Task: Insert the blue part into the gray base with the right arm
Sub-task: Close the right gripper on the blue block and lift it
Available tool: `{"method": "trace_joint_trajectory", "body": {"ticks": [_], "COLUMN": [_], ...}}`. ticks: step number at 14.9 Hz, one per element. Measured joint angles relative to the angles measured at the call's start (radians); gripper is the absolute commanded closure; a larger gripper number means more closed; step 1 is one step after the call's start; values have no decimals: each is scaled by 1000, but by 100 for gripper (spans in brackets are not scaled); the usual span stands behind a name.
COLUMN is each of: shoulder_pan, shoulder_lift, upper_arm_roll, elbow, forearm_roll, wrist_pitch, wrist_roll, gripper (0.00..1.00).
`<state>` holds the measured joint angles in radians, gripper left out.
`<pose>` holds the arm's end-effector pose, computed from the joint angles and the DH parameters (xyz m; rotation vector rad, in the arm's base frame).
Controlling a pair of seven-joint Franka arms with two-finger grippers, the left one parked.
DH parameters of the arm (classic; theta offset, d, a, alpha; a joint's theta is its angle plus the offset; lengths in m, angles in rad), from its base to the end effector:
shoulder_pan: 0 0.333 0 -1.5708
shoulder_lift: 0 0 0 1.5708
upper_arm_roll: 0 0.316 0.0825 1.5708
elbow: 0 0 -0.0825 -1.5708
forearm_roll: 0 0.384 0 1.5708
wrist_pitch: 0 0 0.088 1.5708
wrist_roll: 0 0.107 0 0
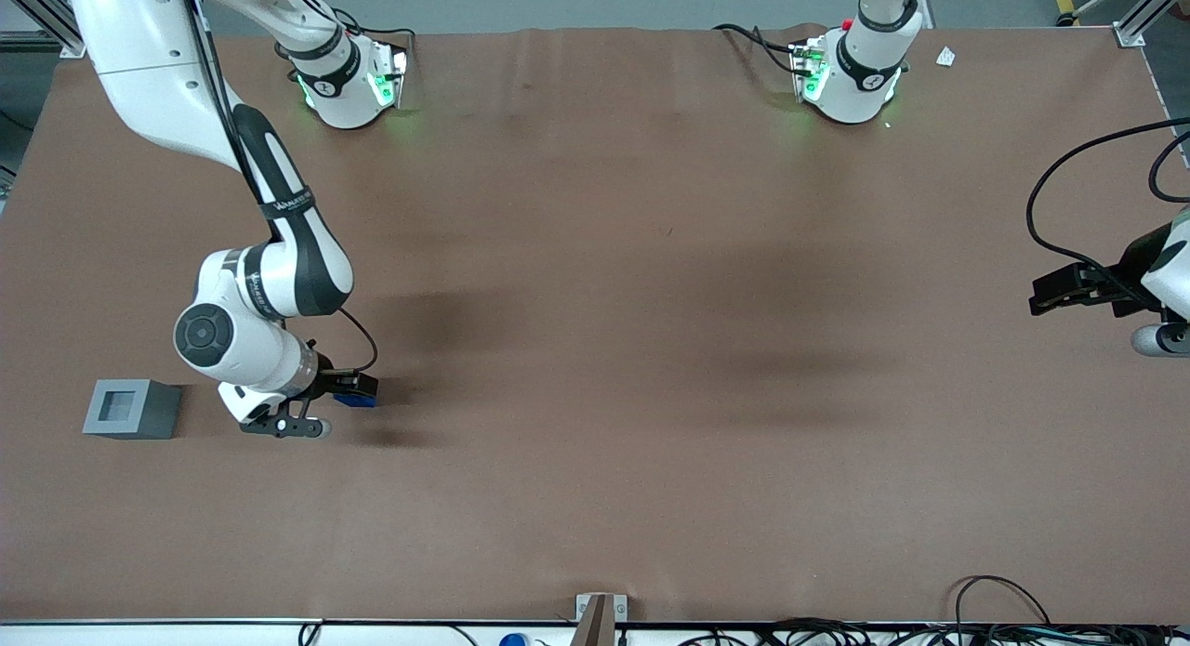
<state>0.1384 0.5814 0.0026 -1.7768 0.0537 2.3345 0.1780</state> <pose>0.6508 0.0931 0.2289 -3.1036 0.1165 0.0462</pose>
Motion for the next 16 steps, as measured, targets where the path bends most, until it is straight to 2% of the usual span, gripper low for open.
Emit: {"method": "trace_joint_trajectory", "body": {"ticks": [3,10,13,16], "shoulder_pan": [1,1,1,-7], "shoulder_lift": [2,2,0,-17], "upper_arm_roll": [0,0,-5,-15], "elbow": [-4,-2,15,78], "forearm_roll": [0,0,0,0], "wrist_pitch": [0,0,-13,-73], "wrist_roll": [0,0,0,1], "gripper": [20,68,75,76]}}
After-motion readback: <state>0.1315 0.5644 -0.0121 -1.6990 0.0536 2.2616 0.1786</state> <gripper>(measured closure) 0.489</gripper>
